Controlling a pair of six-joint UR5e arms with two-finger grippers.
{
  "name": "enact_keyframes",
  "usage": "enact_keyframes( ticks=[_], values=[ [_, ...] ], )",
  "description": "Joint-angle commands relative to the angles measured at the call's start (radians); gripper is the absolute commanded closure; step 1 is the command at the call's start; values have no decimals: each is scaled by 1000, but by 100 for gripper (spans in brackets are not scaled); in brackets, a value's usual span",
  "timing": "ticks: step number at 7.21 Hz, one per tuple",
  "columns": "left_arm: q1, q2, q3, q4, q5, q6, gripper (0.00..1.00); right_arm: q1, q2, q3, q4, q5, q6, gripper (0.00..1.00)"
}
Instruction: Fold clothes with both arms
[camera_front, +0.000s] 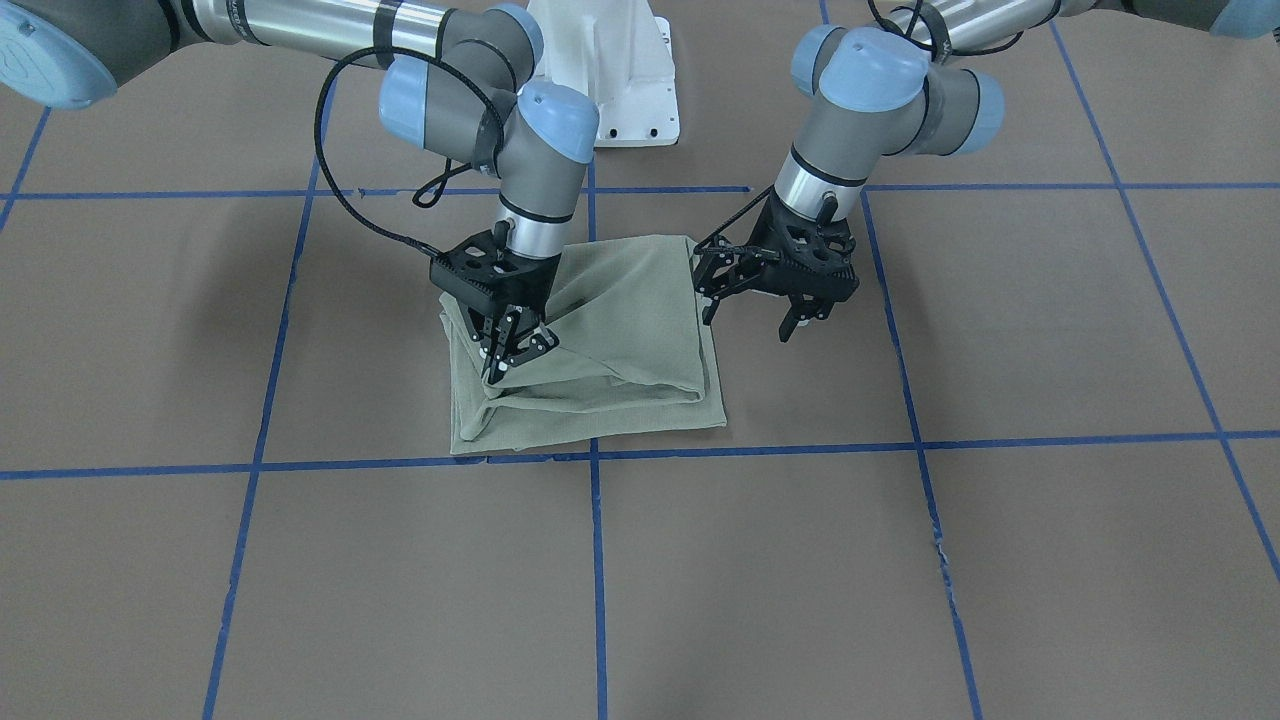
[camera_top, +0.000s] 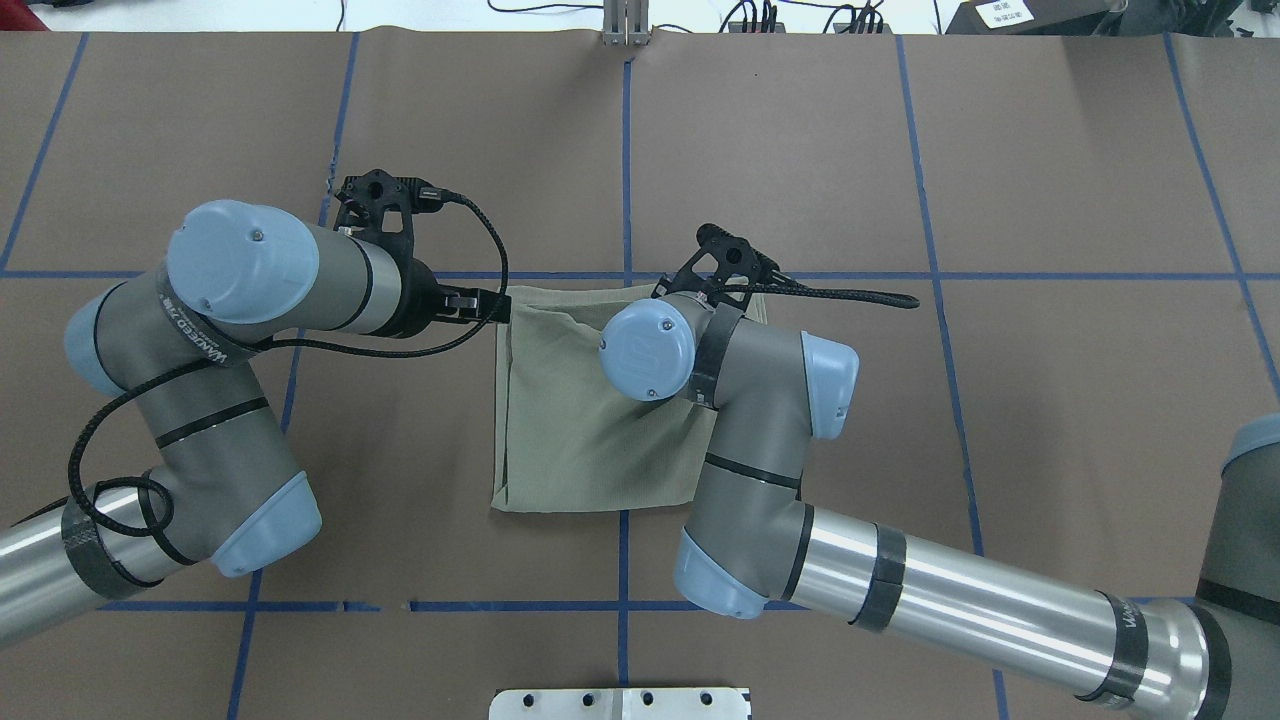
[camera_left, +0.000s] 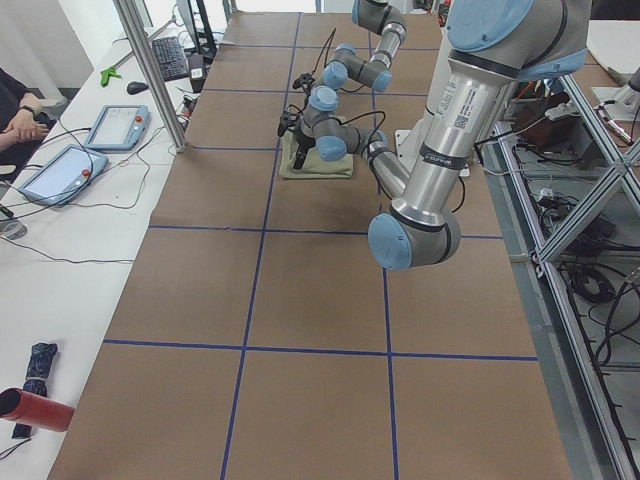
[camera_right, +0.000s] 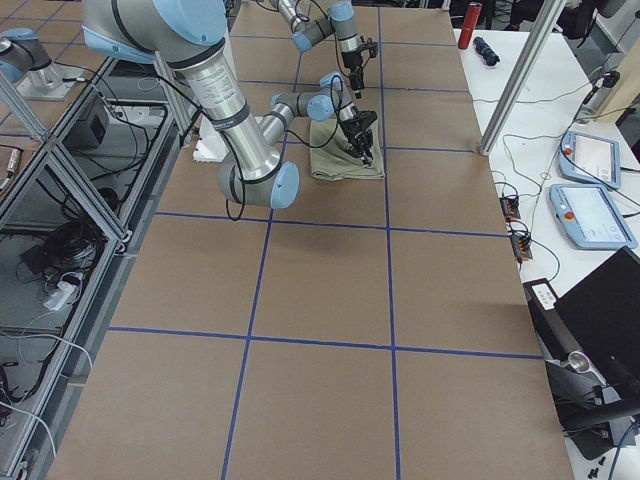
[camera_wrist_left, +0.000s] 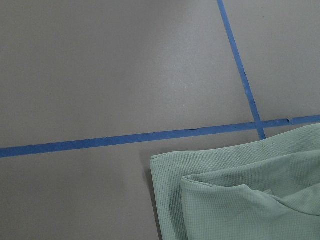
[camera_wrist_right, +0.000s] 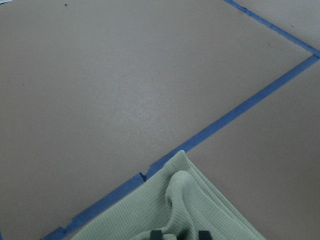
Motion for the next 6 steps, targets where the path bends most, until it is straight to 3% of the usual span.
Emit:
enact_keyframes(
  ticks=[1, 3, 6],
  values=[
    [4, -3, 2, 0, 0, -1, 0, 37, 47, -20, 13, 53, -102, 0],
    [7, -17, 34, 0, 3, -1, 0, 141, 14, 109, 9, 238, -272, 0],
    [19, -69, 116, 3, 11, -33, 0, 287, -176, 363, 7, 461, -576, 0]
  ],
)
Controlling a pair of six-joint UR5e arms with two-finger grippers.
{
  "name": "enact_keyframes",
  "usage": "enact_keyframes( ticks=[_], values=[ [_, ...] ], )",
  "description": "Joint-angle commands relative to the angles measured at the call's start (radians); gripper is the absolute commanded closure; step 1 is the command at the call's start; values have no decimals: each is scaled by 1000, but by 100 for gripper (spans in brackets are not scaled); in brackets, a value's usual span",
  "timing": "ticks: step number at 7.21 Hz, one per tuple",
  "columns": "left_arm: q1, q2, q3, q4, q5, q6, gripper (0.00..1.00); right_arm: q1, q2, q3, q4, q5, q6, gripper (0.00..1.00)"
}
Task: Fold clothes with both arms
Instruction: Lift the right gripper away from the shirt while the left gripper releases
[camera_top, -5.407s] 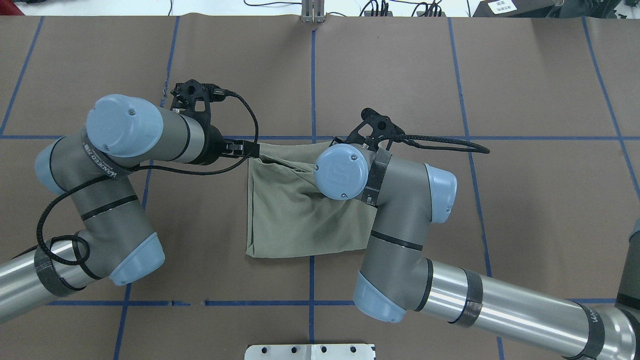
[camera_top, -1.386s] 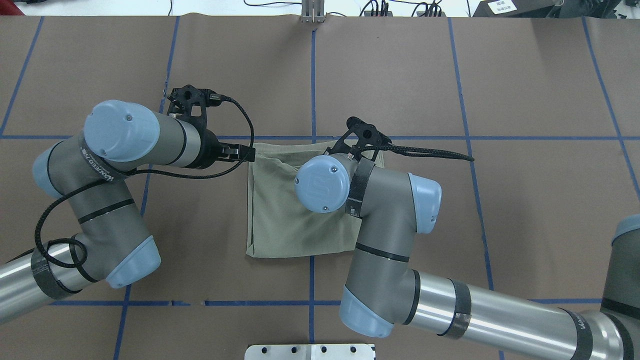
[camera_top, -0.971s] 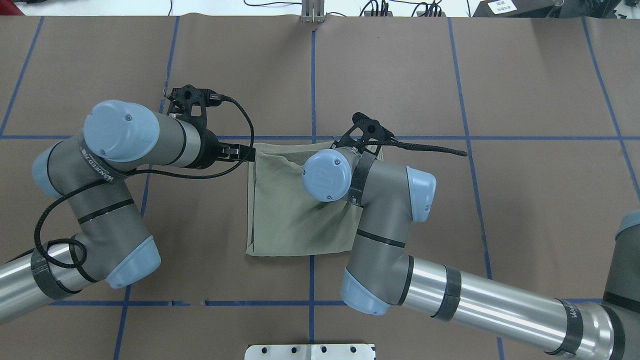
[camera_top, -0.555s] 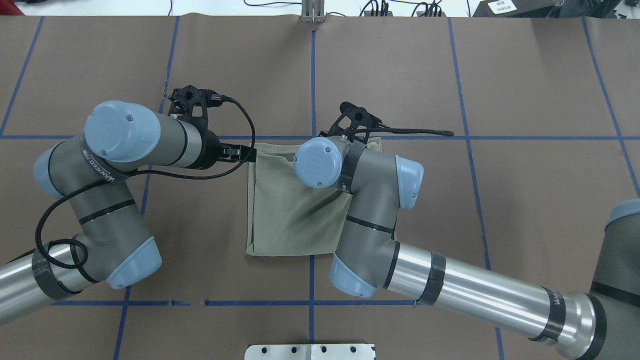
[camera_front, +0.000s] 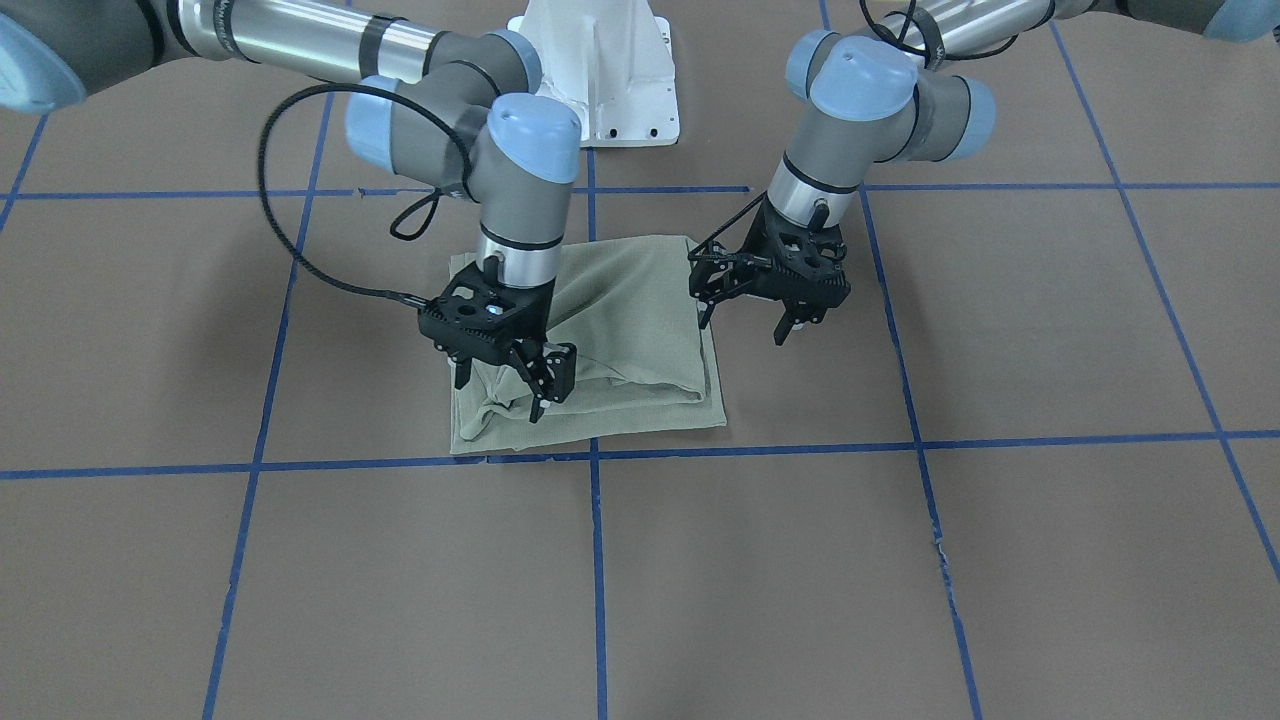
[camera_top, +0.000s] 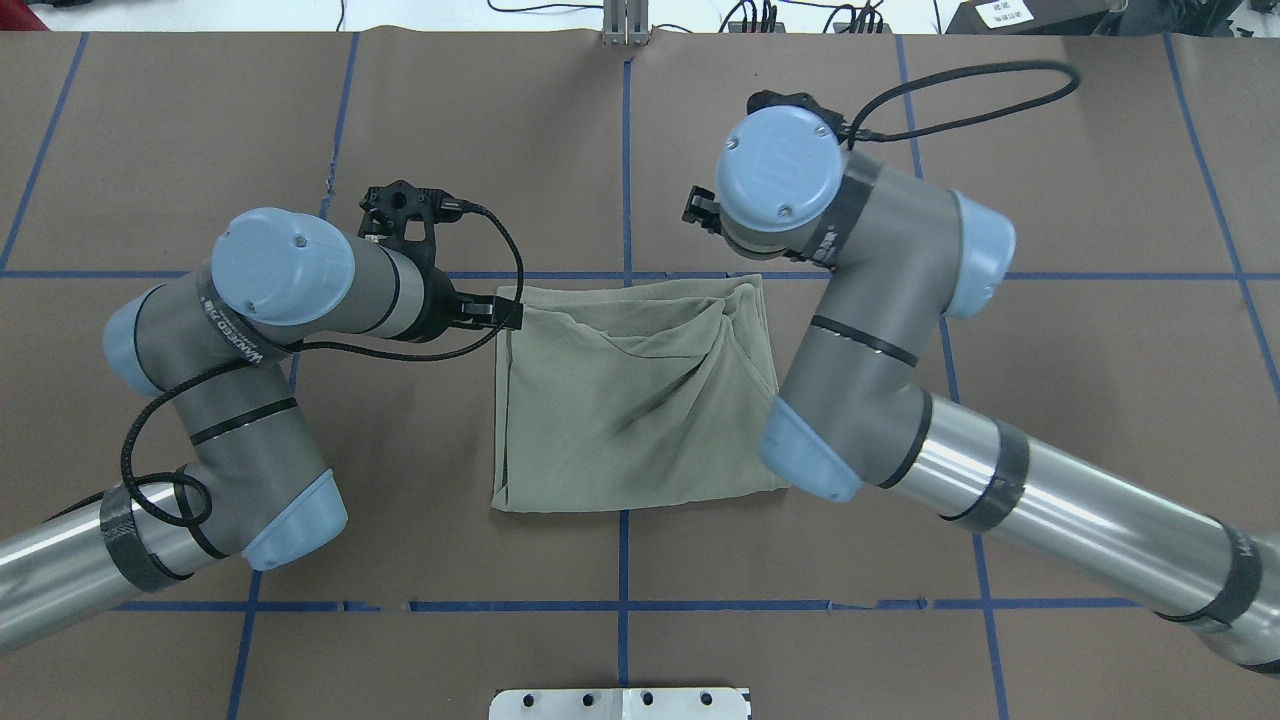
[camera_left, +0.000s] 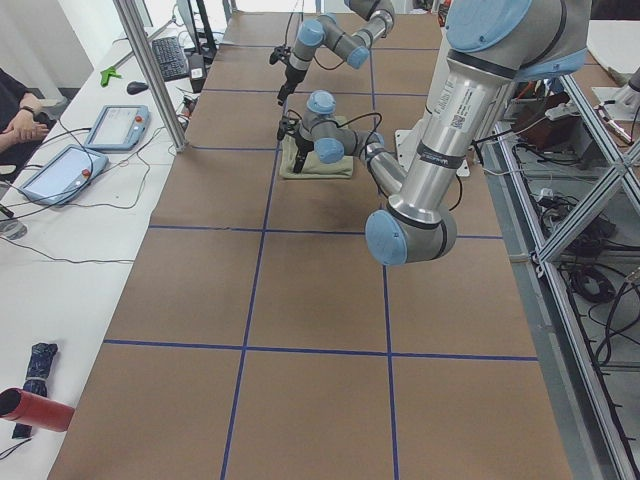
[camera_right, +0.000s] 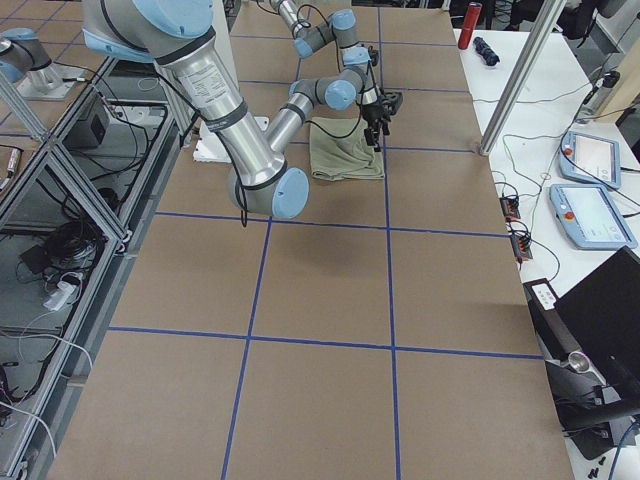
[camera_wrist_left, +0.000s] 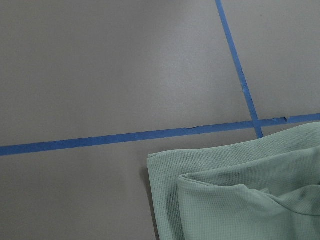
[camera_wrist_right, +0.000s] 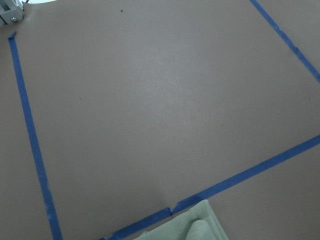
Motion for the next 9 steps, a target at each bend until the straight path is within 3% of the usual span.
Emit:
enact_keyframes(
  ticks=[1, 4, 9],
  values=[
    [29, -47, 56, 1, 31, -82, 1, 61, -92, 111, 0, 83, -117, 0],
    [56, -128, 132, 0, 103, -152, 23, 63, -101, 114, 1, 77, -116, 0],
    [88, -141, 170, -2, 138, -152, 26, 62, -104, 106, 1, 71, -116, 0]
  ],
)
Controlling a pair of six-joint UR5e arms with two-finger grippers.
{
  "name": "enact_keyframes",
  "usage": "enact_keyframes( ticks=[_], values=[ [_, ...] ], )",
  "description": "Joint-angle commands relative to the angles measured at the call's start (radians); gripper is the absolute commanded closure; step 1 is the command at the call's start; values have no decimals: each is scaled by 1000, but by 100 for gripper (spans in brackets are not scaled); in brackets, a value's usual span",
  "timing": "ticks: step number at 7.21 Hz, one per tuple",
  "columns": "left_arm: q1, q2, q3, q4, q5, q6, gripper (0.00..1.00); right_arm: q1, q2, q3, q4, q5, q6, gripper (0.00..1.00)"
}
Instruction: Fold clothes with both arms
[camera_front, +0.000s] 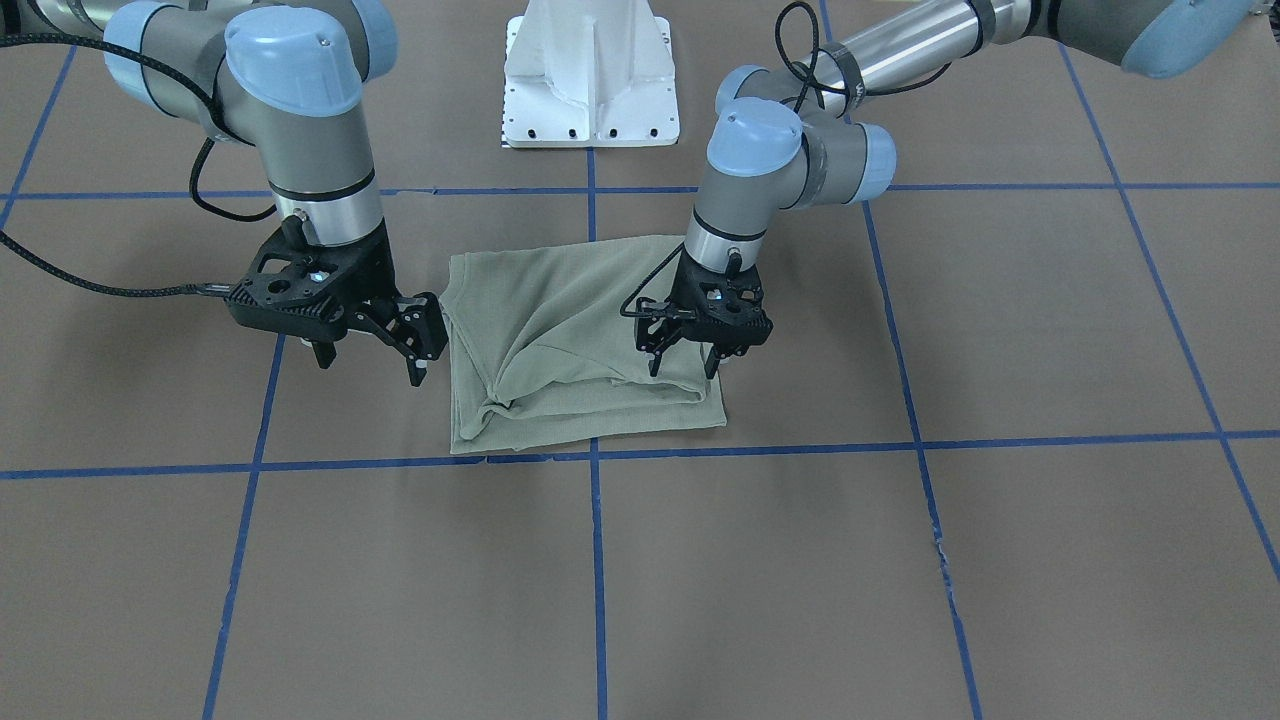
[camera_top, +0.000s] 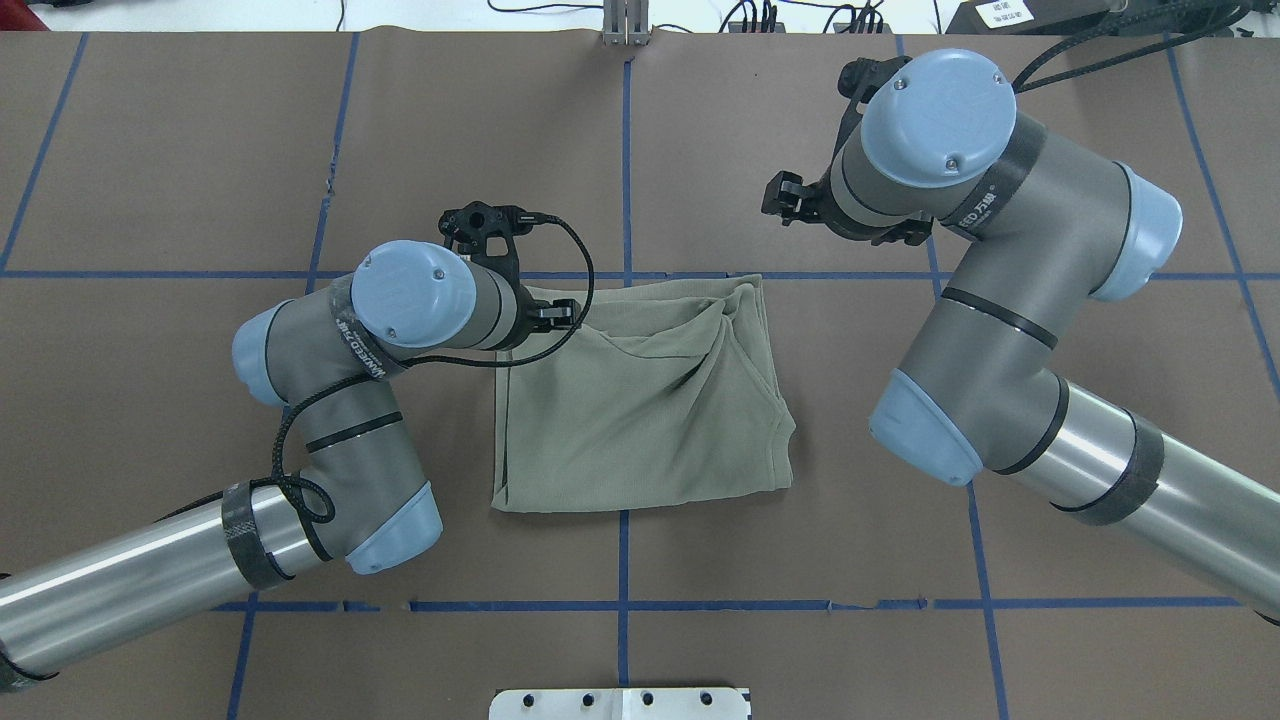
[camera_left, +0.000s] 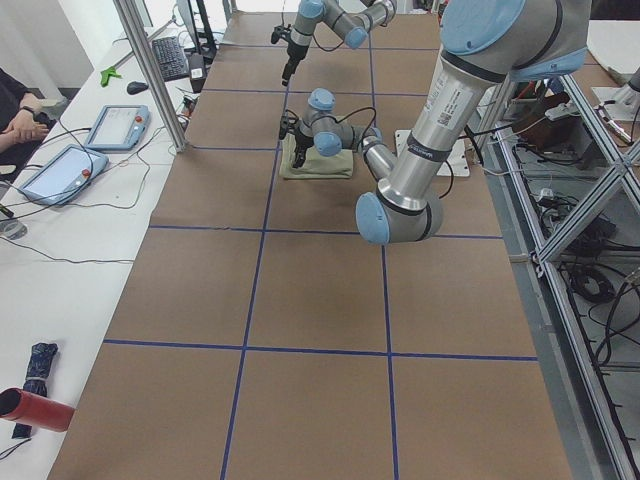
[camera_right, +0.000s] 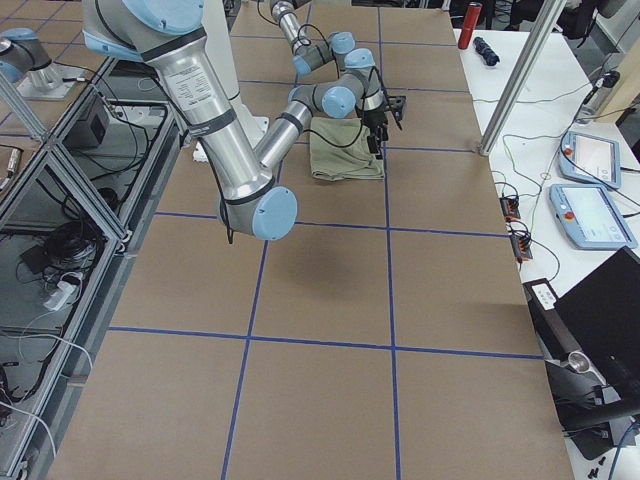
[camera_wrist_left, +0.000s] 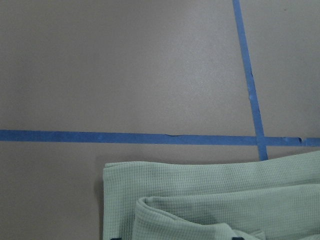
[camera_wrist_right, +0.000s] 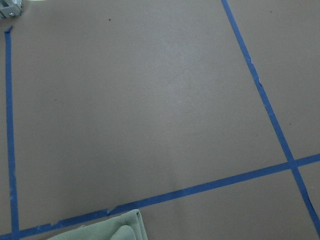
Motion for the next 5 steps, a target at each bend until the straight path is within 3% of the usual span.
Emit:
enact_keyframes(
  ticks=[1, 2, 3, 4, 5],
  values=[
    [17, -7, 20, -4, 23, -1, 34, -2, -8, -2, 2, -2, 0, 0],
    [17, -7, 34, -8, 24, -1, 41, -3, -12, -2, 2, -2, 0, 0],
    [17, -11, 36, -8, 24, 1, 63, -3, -12, -2, 2, -2, 0, 0],
    [17, -11, 34, -8, 24, 2, 98, -3, -11, -2, 2, -2, -2, 0],
    [17, -10, 34, -7, 24, 4, 100, -3, -11, 0, 2, -2, 0, 0]
  ],
)
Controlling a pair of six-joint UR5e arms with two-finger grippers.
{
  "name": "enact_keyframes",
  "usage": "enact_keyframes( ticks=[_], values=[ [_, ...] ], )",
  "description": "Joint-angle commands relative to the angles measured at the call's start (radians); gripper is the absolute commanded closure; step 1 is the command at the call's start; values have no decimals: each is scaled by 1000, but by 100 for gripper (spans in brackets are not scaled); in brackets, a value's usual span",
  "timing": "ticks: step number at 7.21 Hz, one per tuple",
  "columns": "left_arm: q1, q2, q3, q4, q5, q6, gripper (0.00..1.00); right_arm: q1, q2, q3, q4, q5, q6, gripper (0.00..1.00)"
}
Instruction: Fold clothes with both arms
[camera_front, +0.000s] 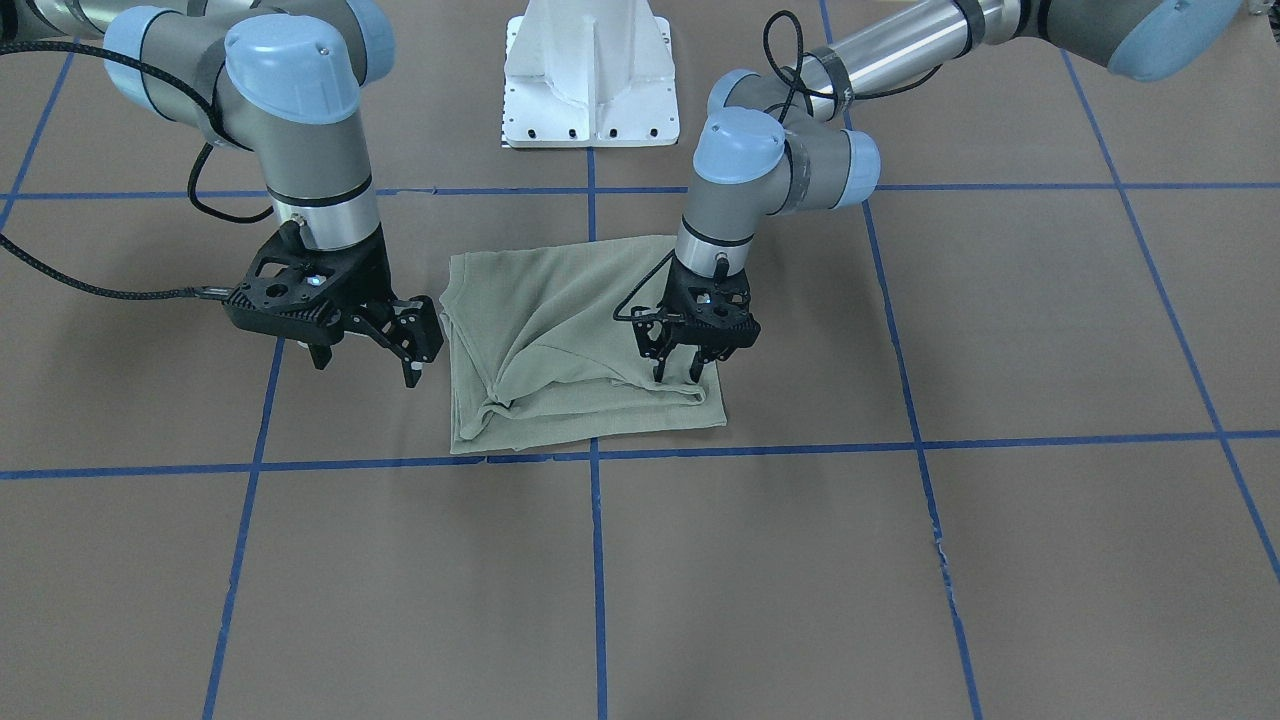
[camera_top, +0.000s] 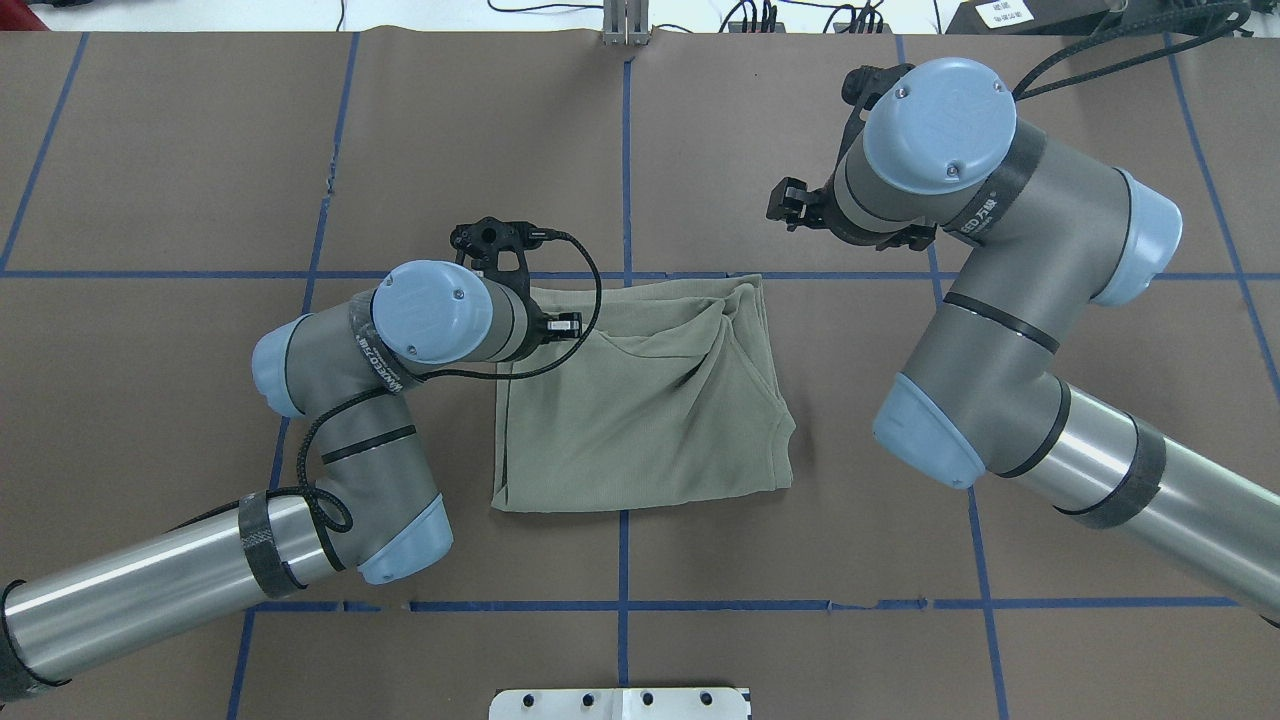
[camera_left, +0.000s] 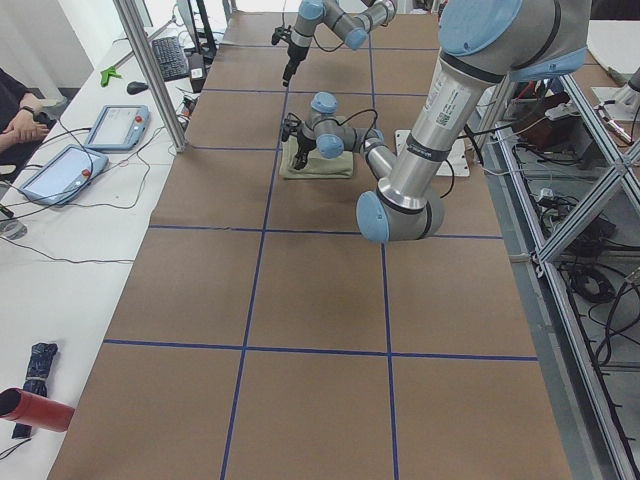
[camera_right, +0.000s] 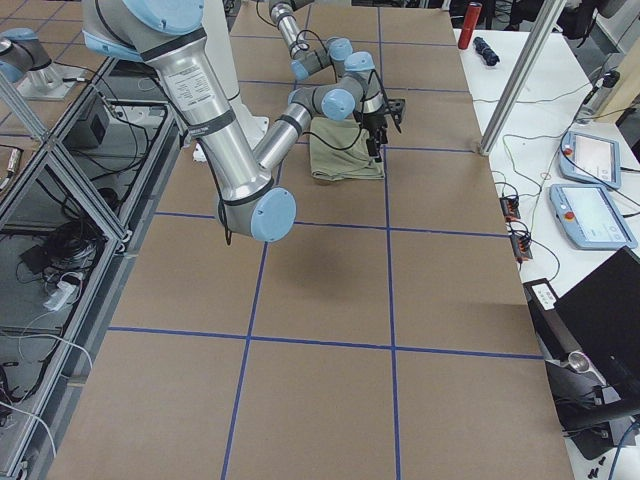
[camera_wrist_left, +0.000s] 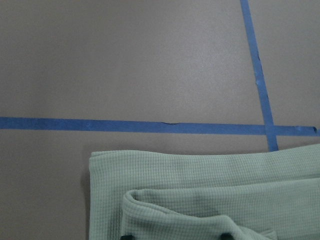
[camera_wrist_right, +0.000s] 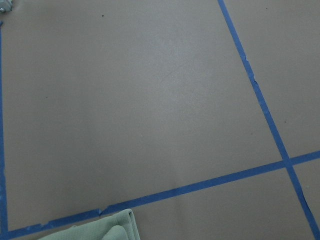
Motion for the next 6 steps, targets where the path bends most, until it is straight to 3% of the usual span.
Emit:
enact_keyframes(
  ticks=[1, 6],
  values=[
    [0, -1, 2, 1, 20, 5, 100, 0, -1, 1, 0, -2, 1, 0],
    [-41, 35, -10, -5, 26, 117, 100, -9, -1, 0, 0, -6, 2, 0]
  ],
)
